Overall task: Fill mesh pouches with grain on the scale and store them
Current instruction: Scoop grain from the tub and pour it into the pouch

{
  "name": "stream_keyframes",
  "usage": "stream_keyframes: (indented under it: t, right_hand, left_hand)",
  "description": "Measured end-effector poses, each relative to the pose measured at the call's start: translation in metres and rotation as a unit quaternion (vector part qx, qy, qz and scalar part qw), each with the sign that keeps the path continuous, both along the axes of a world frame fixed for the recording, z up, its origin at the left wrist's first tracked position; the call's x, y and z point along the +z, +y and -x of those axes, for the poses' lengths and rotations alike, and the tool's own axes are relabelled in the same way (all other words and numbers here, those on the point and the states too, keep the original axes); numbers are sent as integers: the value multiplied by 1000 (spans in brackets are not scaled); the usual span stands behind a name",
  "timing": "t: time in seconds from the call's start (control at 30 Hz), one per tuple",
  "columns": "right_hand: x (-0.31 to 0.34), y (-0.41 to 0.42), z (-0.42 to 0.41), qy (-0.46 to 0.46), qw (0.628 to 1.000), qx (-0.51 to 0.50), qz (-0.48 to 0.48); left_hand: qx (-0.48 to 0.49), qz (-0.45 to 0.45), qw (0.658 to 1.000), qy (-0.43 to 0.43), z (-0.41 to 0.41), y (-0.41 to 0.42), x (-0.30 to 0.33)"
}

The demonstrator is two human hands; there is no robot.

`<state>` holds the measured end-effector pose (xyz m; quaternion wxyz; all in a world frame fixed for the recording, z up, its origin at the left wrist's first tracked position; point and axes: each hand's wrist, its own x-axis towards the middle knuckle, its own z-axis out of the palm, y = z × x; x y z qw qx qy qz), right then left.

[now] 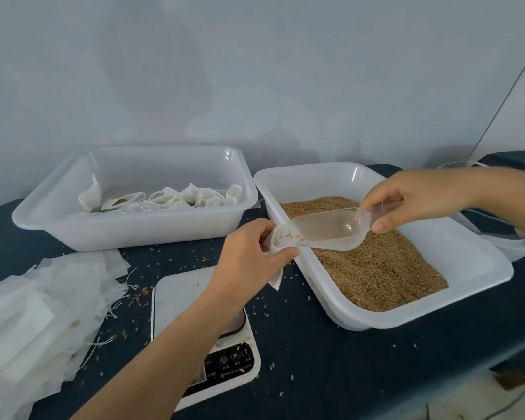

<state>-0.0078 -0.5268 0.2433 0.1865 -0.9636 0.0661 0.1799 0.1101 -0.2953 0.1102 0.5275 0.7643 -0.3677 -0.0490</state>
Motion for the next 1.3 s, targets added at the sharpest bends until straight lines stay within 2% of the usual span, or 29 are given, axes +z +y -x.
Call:
stream_keyframes:
  t: [0.13,0.2,0.37,0.5,0.6,0.7,0.77,0.83,0.9,0.97,1.07,1.13,1.2,1.3]
  right_hand:
    - [-34,-18,18,-57,992,-53,-95]
    - [-50,-32,26,-77,987,-102,-97]
    - [-95,-60,30,-48,972,-228,10]
    - [-123,-60,18,11,961,-253,115]
    - [-130,-50,8,30,954,-259,146]
    - [-116,-37,1,73,941,-253,213]
    - [-89,-21,-8,-11,943,-245,226]
    - [-53,10,-13,-162,949,-238,125]
    - [-22,57,-23,-252,950,-186,3]
    - [-12,106,-37,-230,962,-136,-56]
    - [-18,153,-69,-151,984,-92,-18]
    - [-22,167,-87,-116,990,-72,-37]
    - [-21,173,-97,-107,991,-61,-45]
    - [-22,187,-109,-102,994,-25,-9]
  left_hand:
    - [12,-10,1000,-1,-1,2,4]
    - [19,-17,1000,-12,-3,5,6]
    - [43,-7,999,-16,-12,11,10]
    - [62,-10,998,-10,-16,14,14]
    - [77,-13,997,-12,-18,15,18]
    - [82,-12,997,-7,-19,18,21]
    - [88,-8,996,-6,-21,23,24]
    - [94,-7,996,-5,-22,24,26]
    - [109,-7,994,-12,-25,25,28]
    - [127,-13,992,-22,-25,26,29]
    - [152,-36,987,-41,-25,29,31]
    - [170,-32,985,-21,-27,36,31]
    - [172,-17,985,-11,-30,45,30]
    - [176,-9,984,6,-34,68,29]
